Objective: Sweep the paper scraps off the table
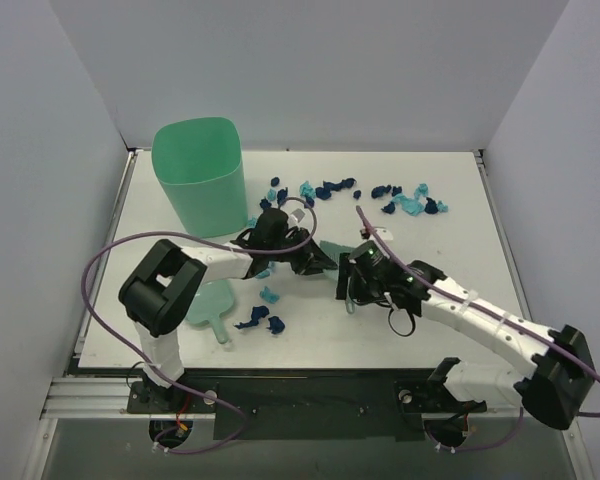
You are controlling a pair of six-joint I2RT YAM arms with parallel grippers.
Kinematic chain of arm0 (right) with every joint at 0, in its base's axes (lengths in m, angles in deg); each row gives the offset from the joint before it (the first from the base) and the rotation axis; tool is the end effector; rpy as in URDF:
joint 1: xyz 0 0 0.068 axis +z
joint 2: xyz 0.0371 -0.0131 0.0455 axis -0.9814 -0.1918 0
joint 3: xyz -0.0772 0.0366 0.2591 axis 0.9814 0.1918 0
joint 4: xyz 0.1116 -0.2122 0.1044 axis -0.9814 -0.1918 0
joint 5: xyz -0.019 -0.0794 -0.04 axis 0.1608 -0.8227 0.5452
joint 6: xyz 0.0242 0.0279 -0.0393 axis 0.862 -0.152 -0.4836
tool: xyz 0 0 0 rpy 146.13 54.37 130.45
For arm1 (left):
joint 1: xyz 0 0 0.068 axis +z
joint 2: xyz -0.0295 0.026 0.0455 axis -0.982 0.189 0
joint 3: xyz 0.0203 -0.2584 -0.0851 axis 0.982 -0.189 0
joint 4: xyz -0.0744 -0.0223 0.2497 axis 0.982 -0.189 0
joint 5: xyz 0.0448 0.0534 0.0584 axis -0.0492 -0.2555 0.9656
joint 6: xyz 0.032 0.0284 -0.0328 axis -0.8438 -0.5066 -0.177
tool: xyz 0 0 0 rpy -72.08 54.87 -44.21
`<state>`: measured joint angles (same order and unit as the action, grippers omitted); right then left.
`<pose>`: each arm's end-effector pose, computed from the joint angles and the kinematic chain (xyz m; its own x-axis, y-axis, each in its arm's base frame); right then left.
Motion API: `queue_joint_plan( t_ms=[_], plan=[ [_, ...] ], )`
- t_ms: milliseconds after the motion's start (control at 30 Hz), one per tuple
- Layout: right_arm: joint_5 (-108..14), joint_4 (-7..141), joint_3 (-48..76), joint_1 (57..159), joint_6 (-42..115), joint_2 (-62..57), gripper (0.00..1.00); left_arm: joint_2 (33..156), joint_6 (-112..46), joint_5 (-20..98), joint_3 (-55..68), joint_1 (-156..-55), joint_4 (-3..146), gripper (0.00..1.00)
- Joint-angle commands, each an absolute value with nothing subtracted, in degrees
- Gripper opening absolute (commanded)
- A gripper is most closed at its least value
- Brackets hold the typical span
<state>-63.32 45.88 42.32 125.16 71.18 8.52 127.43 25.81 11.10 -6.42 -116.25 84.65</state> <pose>0.1821 0.1825 0.2441 -0.7905 0.1219 -0.6003 -0.1569 0.9070 0.3907 0.3018 -0.2548 0.1590 -0.9748 -0.2196 0.0390 -0.1337 0.4352 -0.8904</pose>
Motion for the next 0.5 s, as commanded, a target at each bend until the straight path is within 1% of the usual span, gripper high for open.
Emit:
queue_joint_plan(
  t_ms=[0,33,67,133,233,333,433,467],
  plan=[
    [-71.6,40.2,36.4,123.9,72.4,18.8,0.73,116.9,32.7,13.6,-9.3,-114.0,98.3,0.0],
    [-71.9,40.6,36.3,122.2,74.4,21.2,0.74,114.6,33.5,15.0,-9.5,-113.8,99.0,0.0],
    [-71.9,41.0,36.7,121.2,75.7,22.8,0.79,113.2,33.8,16.1,-9.3,-113.6,99.4,0.0],
    [-68.9,46.0,39.1,118.1,79.0,26.4,0.8,109.4,34.7,19.5,-9.6,-113.3,100.0,0.0],
    [-66.5,59.3,44.2,114.1,85.5,32.3,0.81,103.2,36.2,27.6,-10.4,-112.8,100.4,0.0],
    [-60.9,63.7,44.0,109.5,90.4,32.4,0.81,98.3,38.5,37.6,-14.1,-112.7,103.4,0.0],
    [-55.2,76.2,45.3,107.8,96.4,29.5,0.8,93.9,41.4,43.8,-17.0,-112.8,105.0,0.0],
    [-55.2,82.6,46.6,107.9,99.0,28.6,0.8,92.6,42.8,45.8,-18.2,-112.8,105.0,0.0]
  ],
)
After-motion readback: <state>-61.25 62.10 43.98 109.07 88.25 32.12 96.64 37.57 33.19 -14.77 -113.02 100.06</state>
